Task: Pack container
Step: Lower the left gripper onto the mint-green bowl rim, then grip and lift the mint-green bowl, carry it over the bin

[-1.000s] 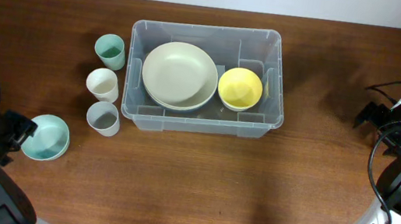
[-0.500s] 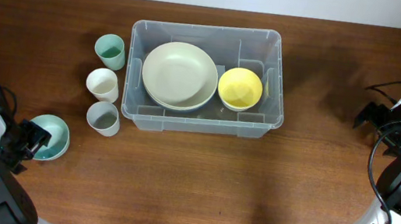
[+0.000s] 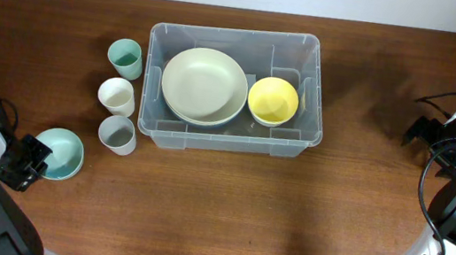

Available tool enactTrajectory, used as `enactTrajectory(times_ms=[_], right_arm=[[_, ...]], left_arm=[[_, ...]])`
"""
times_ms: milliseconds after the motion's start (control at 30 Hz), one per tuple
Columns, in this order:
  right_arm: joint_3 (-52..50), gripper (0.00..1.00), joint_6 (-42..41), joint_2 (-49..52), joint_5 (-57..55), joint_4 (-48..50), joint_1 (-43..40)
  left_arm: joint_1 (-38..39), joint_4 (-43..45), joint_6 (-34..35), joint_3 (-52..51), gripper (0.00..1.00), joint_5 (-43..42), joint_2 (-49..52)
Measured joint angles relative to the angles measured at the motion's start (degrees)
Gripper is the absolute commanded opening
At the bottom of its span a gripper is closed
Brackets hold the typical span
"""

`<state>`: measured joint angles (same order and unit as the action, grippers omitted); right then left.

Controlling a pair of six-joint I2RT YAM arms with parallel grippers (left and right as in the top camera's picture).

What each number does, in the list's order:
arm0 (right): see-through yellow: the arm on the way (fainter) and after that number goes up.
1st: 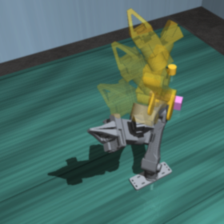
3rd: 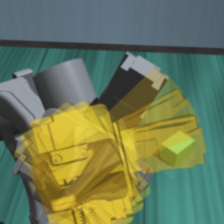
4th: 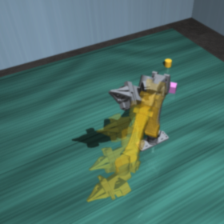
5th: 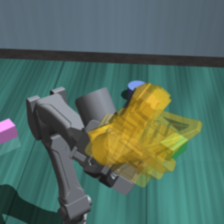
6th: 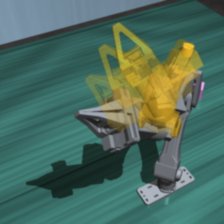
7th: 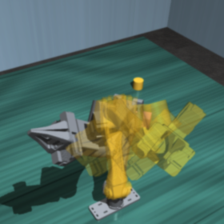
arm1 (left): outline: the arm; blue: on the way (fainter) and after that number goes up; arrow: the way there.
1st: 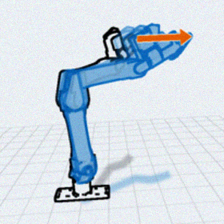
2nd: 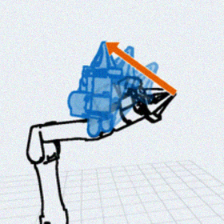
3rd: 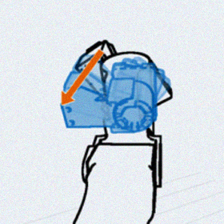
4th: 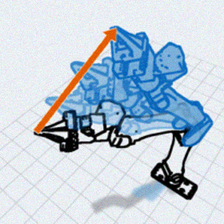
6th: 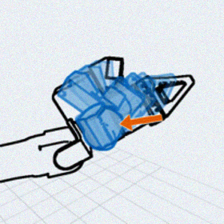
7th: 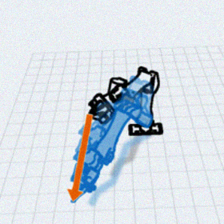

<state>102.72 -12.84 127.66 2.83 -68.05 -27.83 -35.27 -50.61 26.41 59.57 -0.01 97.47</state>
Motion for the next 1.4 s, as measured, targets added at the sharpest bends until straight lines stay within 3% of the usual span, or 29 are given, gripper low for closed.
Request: enactTrajectory(times_ms=[333, 667, 867, 1067, 1400], right_arm=[[0.0, 0.99, 0.0, 0.0, 0.0, 0.02, 0.0], [0.0, 0.99, 0.0, 0.0, 0.02, 0.02, 0.0], [0.0, 0.99, -0.02, 0.0, 0.02, 0.0, 0.0], [0.0, 0.99, 0.02, 0.0, 0.0, 0.0, 0.0], [0.0, 0.99, 0.0, 0.0, 0.0, 0.0, 0.0]], left_arm=[[-0.04, -0.87, 0.0, 5.35, 0.01, -0.57, -0.07], [-3.96, -15.19, -0.02, 34.25, 0.01, 6.8, -0.09], [-2.34, -17.79, -0.42, 48.06, 0.01, 4.72, -0.98], [8.72, -16.0, -1.55, 53.77, 0.0, -2.14, -5.01], [37.44, -5.92, -4.17, 54.34, 0.01, -5.6, -5.01]])
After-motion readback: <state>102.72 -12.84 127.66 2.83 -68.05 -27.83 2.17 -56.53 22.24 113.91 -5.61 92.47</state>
